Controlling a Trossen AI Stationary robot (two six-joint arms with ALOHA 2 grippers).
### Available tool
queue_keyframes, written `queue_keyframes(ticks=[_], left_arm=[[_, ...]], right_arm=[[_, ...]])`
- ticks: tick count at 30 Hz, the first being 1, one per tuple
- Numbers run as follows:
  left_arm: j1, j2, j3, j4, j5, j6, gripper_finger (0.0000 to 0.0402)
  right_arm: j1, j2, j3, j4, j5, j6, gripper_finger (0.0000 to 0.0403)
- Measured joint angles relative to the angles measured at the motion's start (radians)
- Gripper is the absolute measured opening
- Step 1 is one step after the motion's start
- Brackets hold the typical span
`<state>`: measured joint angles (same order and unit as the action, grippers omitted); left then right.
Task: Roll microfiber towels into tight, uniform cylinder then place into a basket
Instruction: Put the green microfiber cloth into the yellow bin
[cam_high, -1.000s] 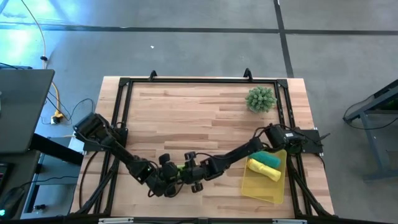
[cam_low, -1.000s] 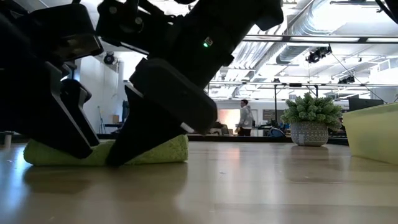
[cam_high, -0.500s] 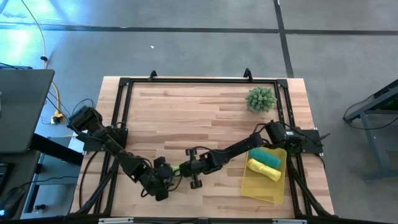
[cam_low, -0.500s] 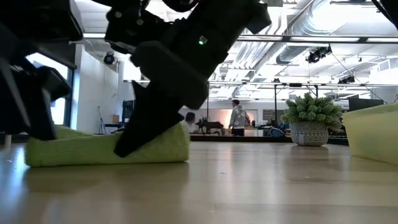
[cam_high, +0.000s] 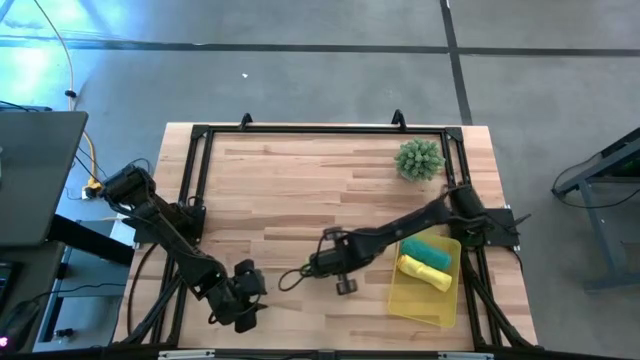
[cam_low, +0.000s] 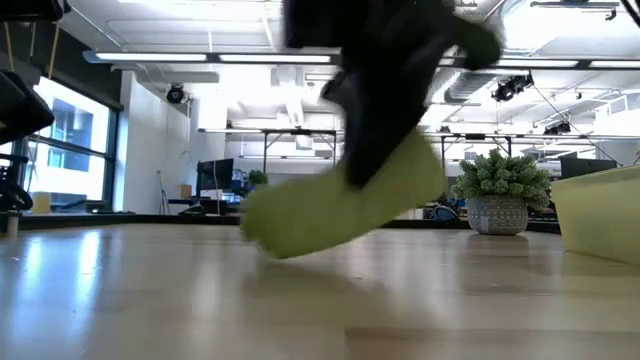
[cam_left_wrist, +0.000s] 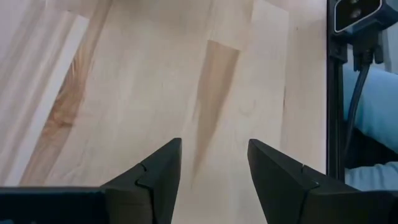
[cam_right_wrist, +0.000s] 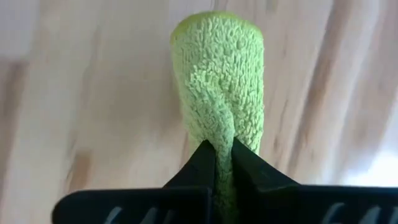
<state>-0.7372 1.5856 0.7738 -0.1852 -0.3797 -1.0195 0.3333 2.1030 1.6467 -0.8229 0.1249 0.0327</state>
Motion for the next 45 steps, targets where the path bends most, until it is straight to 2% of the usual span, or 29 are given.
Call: queue_keyframes(ticks=[6,10,15,20,22,25,29,35,41,45], left_arm=[[-0.005,-0.001,0.0,0.0,-0.023,-0.002,0.0175],[-0.005,-0.001,0.0,0.001,-0.026,-0.003,0.0175],[-0.004,-0.002,0.001,0.002,-0.033,-0.002,0.0175],[-0.003,-0.002,0.001,0.002,-0.055,0.0,0.0175],[-0.003,-0.002,0.001,0.002,-0.062,0.0,0.0175],[-0.003,-0.002,0.002,0.002,-0.072,0.0,0.0175],[0.0,-0.002,0.002,0.002,-0.075,0.001,0.0175],[0.029,-0.002,0.002,0.002,-0.076,0.001,0.0175],[0.066,-0.002,0.002,0.001,-0.058,0.001,0.0175],[0.087,-0.002,0.002,-0.006,-0.03,0.001,0.0175]], right_arm=[[0.045,-0.146,0.001,-0.187,0.004,0.101,0.0003],[0.119,-0.242,0.004,-0.349,0.11,0.224,0.0004],[0.264,-0.334,0.005,-0.622,0.283,0.541,0.0004],[0.457,-0.344,-0.015,-0.74,0.357,0.835,0.0004],[0.529,-0.344,-0.071,-0.734,0.358,0.931,0.0004],[0.628,-0.342,-0.194,-0.709,0.305,1.097,0.0004],[0.725,-0.342,-0.353,-0.544,0.265,1.246,0.0004],[0.764,-0.342,-0.52,-0.272,0.229,1.261,0.0004],[0.761,-0.342,-0.624,-0.089,0.185,1.253,0.0005],[0.762,-0.347,-0.647,-0.041,0.17,1.262,0.0009]])
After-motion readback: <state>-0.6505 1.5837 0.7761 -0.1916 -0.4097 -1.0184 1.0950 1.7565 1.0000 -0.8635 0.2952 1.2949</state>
